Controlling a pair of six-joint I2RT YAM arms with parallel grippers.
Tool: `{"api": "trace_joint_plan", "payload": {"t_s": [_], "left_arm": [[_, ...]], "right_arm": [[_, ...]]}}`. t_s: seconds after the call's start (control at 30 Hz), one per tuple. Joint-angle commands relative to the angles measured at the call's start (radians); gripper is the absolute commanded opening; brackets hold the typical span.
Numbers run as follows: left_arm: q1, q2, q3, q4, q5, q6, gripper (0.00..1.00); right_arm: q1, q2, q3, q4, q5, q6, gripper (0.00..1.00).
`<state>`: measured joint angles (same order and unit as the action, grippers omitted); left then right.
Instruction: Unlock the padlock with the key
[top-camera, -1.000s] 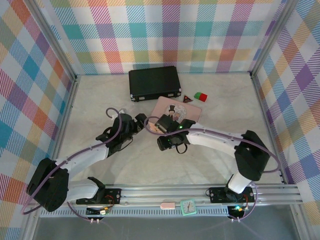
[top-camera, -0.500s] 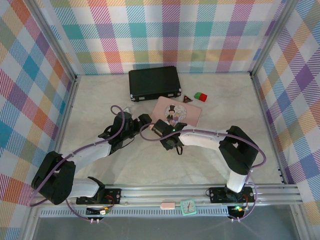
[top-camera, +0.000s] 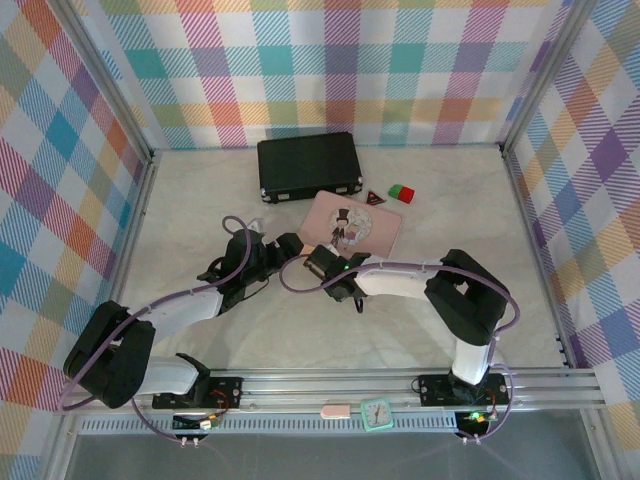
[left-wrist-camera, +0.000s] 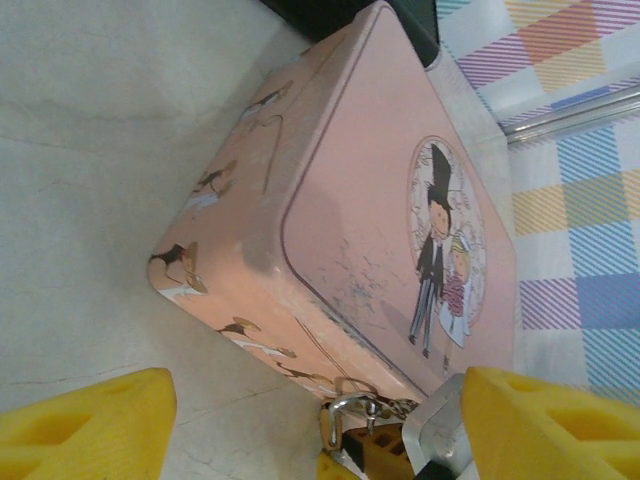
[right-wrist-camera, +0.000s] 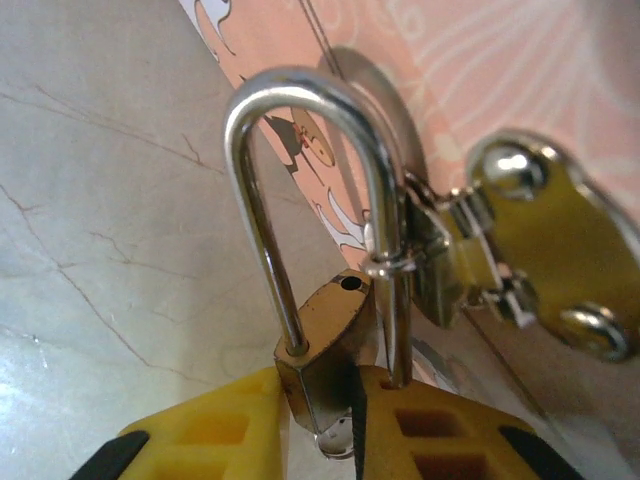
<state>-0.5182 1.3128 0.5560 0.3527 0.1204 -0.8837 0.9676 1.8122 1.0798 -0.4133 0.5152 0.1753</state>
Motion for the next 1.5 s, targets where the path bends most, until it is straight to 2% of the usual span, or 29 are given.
{"api": "trace_joint_plan", "payload": {"t_s": [0.0,0.13,0.3,0.43,0.57,0.73,0.9,1.13,1.23,1.47], "left_arm": [[0.007,0.019,-0.032,0.089,0.034,-0.021,0.73],[-0.001,0.038,-0.061,0.142,0.056,-0.052,0.71],[-0.014,0.046,-0.087,0.169,0.055,-0.07,0.7],[-0.014,0.033,-0.094,0.161,0.048,-0.07,0.7],[-0.014,0.027,-0.087,0.148,0.051,-0.064,0.7],[-0.015,0.024,-0.085,0.145,0.053,-0.067,0.7],[-0.02,0.016,-0.09,0.144,0.065,-0.077,0.7],[-0.08,0.026,-0.093,0.17,0.057,-0.112,0.68],[-0.105,0.073,-0.093,0.223,0.048,-0.133,0.62],[-0.143,0.235,-0.065,0.383,0.073,-0.163,0.51]], "right_arm": [[-0.008,-0.011,-0.041,0.063,-0.093,-0.053,0.2],[-0.016,-0.029,-0.055,0.079,-0.146,-0.083,0.19],[-0.017,-0.032,-0.08,0.097,-0.185,-0.089,0.36],[-0.017,-0.011,-0.081,0.116,-0.177,-0.077,0.38],[-0.017,0.005,-0.069,0.12,-0.148,-0.077,0.32],[-0.018,-0.026,-0.087,0.136,-0.139,-0.082,0.12],[-0.043,-0.098,-0.084,0.12,-0.227,-0.08,0.03],[-0.167,-0.169,-0.104,0.142,-0.544,-0.059,0.0],[-0.204,-0.159,-0.106,0.151,-0.64,-0.051,0.0],[-0.233,-0.121,-0.1,0.16,-0.729,-0.04,0.0]]}}
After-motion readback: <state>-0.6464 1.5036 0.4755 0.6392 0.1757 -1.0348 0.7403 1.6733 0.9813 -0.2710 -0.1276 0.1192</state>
